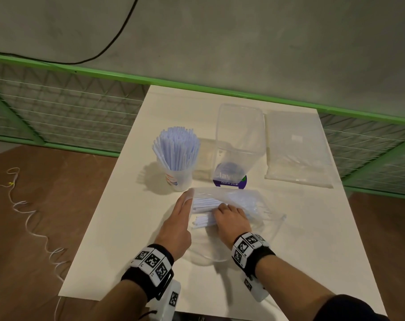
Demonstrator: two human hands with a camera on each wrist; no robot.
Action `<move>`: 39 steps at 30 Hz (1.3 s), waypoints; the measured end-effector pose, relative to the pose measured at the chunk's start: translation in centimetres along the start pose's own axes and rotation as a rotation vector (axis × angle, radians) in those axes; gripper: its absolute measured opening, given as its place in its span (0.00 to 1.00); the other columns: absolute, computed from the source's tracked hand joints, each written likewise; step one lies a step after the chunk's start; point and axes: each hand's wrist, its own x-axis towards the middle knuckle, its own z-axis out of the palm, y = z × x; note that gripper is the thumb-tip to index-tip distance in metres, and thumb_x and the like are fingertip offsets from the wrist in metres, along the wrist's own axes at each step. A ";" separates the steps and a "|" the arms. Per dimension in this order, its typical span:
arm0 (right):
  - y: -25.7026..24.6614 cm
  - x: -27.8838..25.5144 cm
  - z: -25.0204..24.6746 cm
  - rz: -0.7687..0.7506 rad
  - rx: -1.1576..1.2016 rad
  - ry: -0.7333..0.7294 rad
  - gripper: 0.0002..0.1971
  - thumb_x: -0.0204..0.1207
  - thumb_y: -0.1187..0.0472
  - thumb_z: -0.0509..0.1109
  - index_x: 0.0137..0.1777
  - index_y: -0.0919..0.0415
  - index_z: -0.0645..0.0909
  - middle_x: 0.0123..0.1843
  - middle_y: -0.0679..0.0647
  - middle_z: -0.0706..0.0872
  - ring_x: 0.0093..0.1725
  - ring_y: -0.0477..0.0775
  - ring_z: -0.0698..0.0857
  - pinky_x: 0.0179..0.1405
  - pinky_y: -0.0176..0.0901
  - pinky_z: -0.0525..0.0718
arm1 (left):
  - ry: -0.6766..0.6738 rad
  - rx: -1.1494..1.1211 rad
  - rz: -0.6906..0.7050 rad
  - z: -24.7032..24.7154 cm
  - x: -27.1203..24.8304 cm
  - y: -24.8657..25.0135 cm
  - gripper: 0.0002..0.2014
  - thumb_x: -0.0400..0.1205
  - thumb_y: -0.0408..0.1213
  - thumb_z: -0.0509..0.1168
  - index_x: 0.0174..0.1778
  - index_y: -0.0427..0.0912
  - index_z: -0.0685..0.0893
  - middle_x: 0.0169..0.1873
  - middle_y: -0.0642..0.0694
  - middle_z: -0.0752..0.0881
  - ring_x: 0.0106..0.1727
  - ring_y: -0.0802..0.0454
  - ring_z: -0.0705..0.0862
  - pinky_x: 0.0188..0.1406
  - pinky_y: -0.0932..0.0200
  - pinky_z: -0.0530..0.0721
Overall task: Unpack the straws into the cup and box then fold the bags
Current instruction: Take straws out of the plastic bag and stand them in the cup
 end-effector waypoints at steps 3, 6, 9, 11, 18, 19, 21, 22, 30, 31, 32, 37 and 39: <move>0.0 0.2 -0.2 0.003 -0.003 -0.010 0.20 0.79 0.65 0.59 0.71 0.57 0.72 0.74 0.57 0.74 0.73 0.61 0.73 0.72 0.53 0.67 | -0.009 -0.008 0.001 -0.1 0.0 0.0 0.53 0.69 0.12 0.53 0.88 0.55 0.50 0.85 0.68 0.47 0.81 0.59 0.65 0.74 0.56 0.75; 0.0 0.4 -0.3 0.002 -0.003 -0.014 0.20 0.79 0.65 0.59 0.71 0.57 0.72 0.73 0.56 0.76 0.73 0.60 0.74 0.73 0.52 0.67 | -0.011 -0.003 0.001 -0.1 0.0 0.0 0.53 0.69 0.12 0.53 0.88 0.55 0.49 0.85 0.69 0.47 0.81 0.59 0.66 0.73 0.56 0.76; 0.0 0.5 -0.5 0.006 0.003 -0.005 0.19 0.80 0.64 0.59 0.71 0.55 0.73 0.70 0.55 0.79 0.72 0.58 0.75 0.72 0.50 0.68 | -0.008 0.001 0.003 -0.1 0.0 0.0 0.53 0.69 0.11 0.53 0.88 0.55 0.49 0.85 0.68 0.47 0.82 0.60 0.64 0.73 0.58 0.75; -0.1 0.6 -0.5 0.007 0.005 -0.016 0.19 0.80 0.63 0.59 0.71 0.55 0.73 0.70 0.54 0.79 0.72 0.57 0.75 0.72 0.50 0.68 | -0.007 -0.001 0.005 -0.1 0.0 0.1 0.53 0.69 0.11 0.53 0.88 0.56 0.49 0.85 0.69 0.47 0.82 0.62 0.63 0.74 0.60 0.74; -0.3 0.8 -0.8 -0.010 -0.044 -0.104 0.21 0.77 0.54 0.66 0.69 0.57 0.76 0.69 0.55 0.78 0.72 0.59 0.74 0.73 0.52 0.67 | -0.005 -0.013 -0.002 -0.4 -0.1 0.2 0.53 0.70 0.12 0.53 0.88 0.56 0.48 0.86 0.67 0.47 0.83 0.61 0.61 0.76 0.61 0.72; -0.3 0.8 -0.8 -0.014 -0.055 -0.117 0.20 0.76 0.52 0.67 0.68 0.56 0.76 0.68 0.54 0.79 0.71 0.59 0.75 0.72 0.53 0.68 | -0.007 -0.016 -0.004 -0.5 -0.2 0.3 0.53 0.70 0.12 0.53 0.88 0.56 0.48 0.86 0.67 0.47 0.83 0.61 0.61 0.76 0.61 0.71; -0.3 0.7 -0.9 -0.028 -0.084 -0.132 0.18 0.76 0.52 0.66 0.65 0.55 0.78 0.65 0.53 0.81 0.69 0.59 0.76 0.70 0.54 0.69 | -0.010 -0.022 -0.003 -0.5 -0.2 0.4 0.54 0.69 0.12 0.53 0.88 0.56 0.48 0.86 0.66 0.47 0.83 0.60 0.62 0.75 0.62 0.71; -0.3 0.6 -0.9 -0.037 -0.100 -0.138 0.17 0.76 0.53 0.66 0.64 0.54 0.78 0.64 0.53 0.82 0.68 0.59 0.77 0.70 0.55 0.69 | -0.011 -0.023 0.000 -0.5 -0.2 0.4 0.54 0.69 0.11 0.53 0.88 0.55 0.48 0.86 0.65 0.47 0.83 0.59 0.63 0.75 0.61 0.72; -0.7 -0.1 -1.5 -0.078 -0.154 -0.191 0.14 0.78 0.58 0.61 0.61 0.55 0.78 0.60 0.55 0.84 0.64 0.60 0.80 0.71 0.59 0.67 | -0.033 -0.029 -0.006 -0.7 -0.2 0.7 0.53 0.70 0.12 0.54 0.88 0.55 0.48 0.86 0.66 0.47 0.82 0.57 0.66 0.68 0.66 0.74; -0.7 -0.3 -1.5 -0.090 -0.154 -0.193 0.13 0.77 0.57 0.61 0.60 0.55 0.79 0.59 0.55 0.84 0.64 0.60 0.79 0.70 0.58 0.67 | -0.039 -0.028 -0.009 -0.7 -0.2 0.7 0.53 0.70 0.12 0.54 0.88 0.55 0.48 0.86 0.66 0.46 0.81 0.57 0.67 0.67 0.67 0.74; -0.6 -0.5 -1.6 -0.100 -0.146 -0.190 0.13 0.76 0.56 0.61 0.58 0.55 0.81 0.58 0.55 0.84 0.63 0.60 0.79 0.70 0.58 0.67 | -0.046 -0.030 -0.014 -0.7 -0.3 0.7 0.53 0.70 0.12 0.54 0.88 0.56 0.48 0.86 0.67 0.46 0.80 0.57 0.68 0.64 0.68 0.73; -0.1 -1.5 -1.8 -0.123 -0.103 -0.189 0.13 0.73 0.55 0.63 0.57 0.54 0.79 0.56 0.53 0.84 0.62 0.60 0.80 0.67 0.60 0.68 | -0.062 -0.029 -0.026 -0.7 -0.2 0.6 0.54 0.70 0.12 0.54 0.88 0.57 0.47 0.85 0.69 0.45 0.78 0.57 0.71 0.60 0.68 0.75; 0.1 -1.7 -1.9 -0.140 -0.099 -0.204 0.14 0.73 0.56 0.63 0.59 0.54 0.76 0.57 0.53 0.84 0.62 0.60 0.80 0.66 0.59 0.69 | -0.061 -0.022 -0.022 -0.7 -0.1 0.6 0.54 0.69 0.12 0.53 0.88 0.57 0.47 0.85 0.68 0.45 0.80 0.57 0.69 0.66 0.62 0.78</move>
